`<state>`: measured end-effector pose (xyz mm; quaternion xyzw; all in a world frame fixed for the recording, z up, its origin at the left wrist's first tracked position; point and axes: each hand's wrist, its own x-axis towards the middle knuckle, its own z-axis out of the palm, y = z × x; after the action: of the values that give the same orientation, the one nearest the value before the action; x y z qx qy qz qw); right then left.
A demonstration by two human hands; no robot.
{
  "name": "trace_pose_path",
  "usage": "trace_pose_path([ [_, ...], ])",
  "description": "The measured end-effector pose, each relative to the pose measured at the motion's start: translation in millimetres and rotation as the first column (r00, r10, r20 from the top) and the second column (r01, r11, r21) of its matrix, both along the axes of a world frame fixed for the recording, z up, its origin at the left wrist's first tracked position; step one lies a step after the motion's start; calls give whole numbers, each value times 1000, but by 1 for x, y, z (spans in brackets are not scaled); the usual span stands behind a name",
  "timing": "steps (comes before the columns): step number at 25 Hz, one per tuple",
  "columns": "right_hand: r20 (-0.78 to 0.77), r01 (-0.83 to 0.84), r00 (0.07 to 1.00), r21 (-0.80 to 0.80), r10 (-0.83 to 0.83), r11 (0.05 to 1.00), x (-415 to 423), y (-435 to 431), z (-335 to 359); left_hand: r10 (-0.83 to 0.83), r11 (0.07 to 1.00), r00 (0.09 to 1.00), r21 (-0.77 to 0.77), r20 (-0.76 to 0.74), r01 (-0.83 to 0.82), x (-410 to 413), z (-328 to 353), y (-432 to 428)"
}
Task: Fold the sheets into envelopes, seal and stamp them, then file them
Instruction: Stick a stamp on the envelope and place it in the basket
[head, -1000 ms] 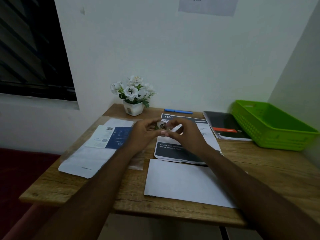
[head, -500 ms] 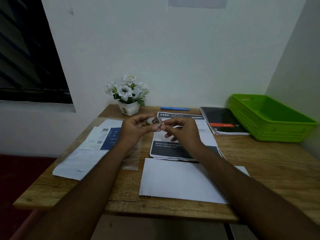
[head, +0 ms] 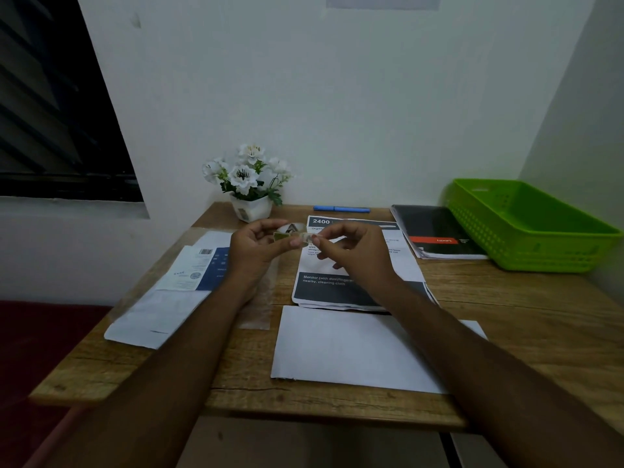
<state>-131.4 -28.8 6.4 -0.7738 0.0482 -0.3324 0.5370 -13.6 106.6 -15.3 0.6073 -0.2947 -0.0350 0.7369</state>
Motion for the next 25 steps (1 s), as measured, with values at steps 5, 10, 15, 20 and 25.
trace_pose_path([
  [5, -7, 53, 999, 7, -53, 999, 1, -9, -1, 46, 999, 999, 21, -11, -46, 4, -2, 0],
  [10, -72, 231, 970, -6, -231, 973, 5, -26, -8, 183, 979, 983, 91, 31, -185, 12, 2, -1],
  [15, -131, 300, 943, -58, -305, 952, 10, -33, -13, 174, 944, 977, 262, 120, -200, 47, 22, -21],
  [20, -135, 331, 928, -138, -348, 934, 11, -38, -14, 178, 861, 979, 466, 99, -204, 69, 6, -56],
  [25, -125, 329, 927, -189, -355, 925, 14, -40, -16, 210, 818, 960, 504, 188, -277, 83, -2, -67],
])
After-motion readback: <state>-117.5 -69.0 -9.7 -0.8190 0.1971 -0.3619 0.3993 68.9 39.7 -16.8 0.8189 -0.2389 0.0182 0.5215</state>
